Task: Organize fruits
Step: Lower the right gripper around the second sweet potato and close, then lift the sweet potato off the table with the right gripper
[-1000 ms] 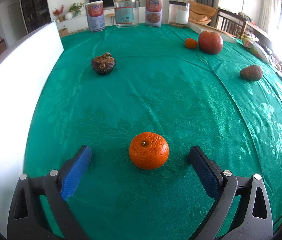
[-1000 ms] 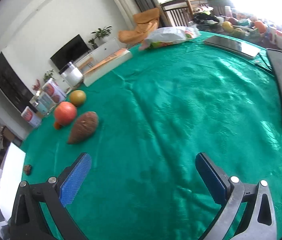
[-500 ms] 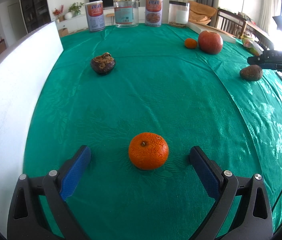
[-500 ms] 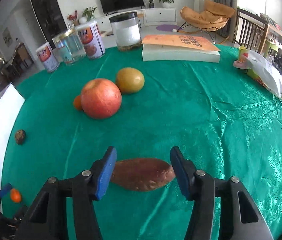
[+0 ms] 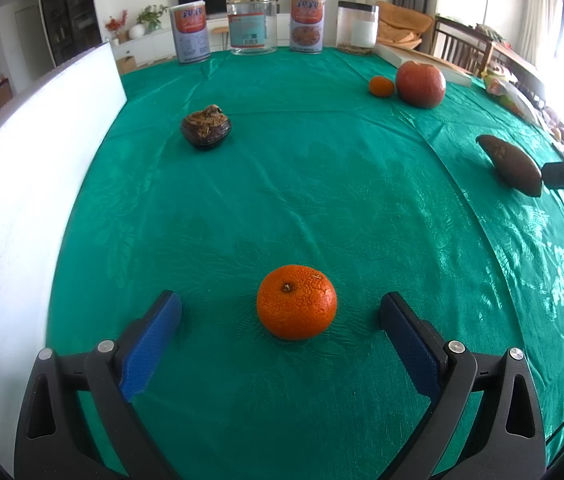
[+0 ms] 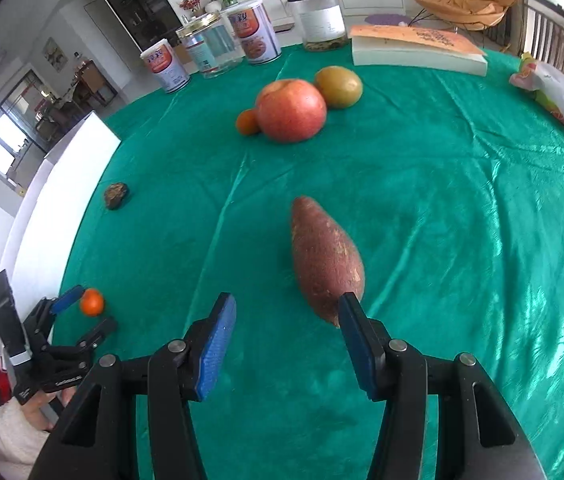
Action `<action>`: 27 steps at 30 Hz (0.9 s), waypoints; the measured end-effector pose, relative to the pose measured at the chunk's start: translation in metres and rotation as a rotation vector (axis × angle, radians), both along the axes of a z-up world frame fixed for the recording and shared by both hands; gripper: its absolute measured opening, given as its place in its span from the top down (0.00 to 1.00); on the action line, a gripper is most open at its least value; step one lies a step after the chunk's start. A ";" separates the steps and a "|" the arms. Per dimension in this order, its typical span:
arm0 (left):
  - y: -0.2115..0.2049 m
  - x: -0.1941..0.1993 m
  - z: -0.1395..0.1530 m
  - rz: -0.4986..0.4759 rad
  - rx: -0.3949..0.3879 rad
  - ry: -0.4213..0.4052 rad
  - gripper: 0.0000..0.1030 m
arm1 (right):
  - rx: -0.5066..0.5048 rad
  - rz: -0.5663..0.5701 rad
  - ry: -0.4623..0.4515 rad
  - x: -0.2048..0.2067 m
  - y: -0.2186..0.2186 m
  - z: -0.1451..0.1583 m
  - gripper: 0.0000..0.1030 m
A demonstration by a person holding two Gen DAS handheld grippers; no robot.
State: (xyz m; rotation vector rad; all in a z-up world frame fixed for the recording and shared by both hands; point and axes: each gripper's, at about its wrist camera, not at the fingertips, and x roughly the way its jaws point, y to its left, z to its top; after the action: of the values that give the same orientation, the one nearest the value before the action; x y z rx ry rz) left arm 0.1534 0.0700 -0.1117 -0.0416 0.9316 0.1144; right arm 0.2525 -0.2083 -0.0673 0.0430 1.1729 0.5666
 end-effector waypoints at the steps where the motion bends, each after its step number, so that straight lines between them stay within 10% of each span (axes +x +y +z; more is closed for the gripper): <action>1: 0.000 0.000 0.000 0.000 0.000 0.000 0.03 | 0.004 0.010 0.004 -0.004 0.003 -0.001 0.48; 5: 0.002 -0.001 0.001 -0.013 -0.021 -0.003 0.03 | 0.049 -0.014 0.014 -0.010 -0.002 0.003 0.48; 10: 0.034 -0.017 0.017 -0.108 -0.347 -0.014 0.04 | 0.105 -0.134 0.019 -0.005 -0.037 0.015 0.46; 18: 0.009 0.001 0.013 -0.156 -0.162 0.014 0.06 | 0.133 -0.233 0.173 0.027 -0.037 -0.006 0.46; 27: -0.005 0.010 0.008 -0.147 -0.018 0.022 0.69 | -0.081 -0.167 0.178 0.053 0.057 -0.019 0.43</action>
State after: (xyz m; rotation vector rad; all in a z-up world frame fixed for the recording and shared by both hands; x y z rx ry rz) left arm 0.1635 0.0645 -0.1033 0.0115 0.9549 -0.0296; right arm 0.3057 -0.1508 -0.0859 0.1233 1.3501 0.3733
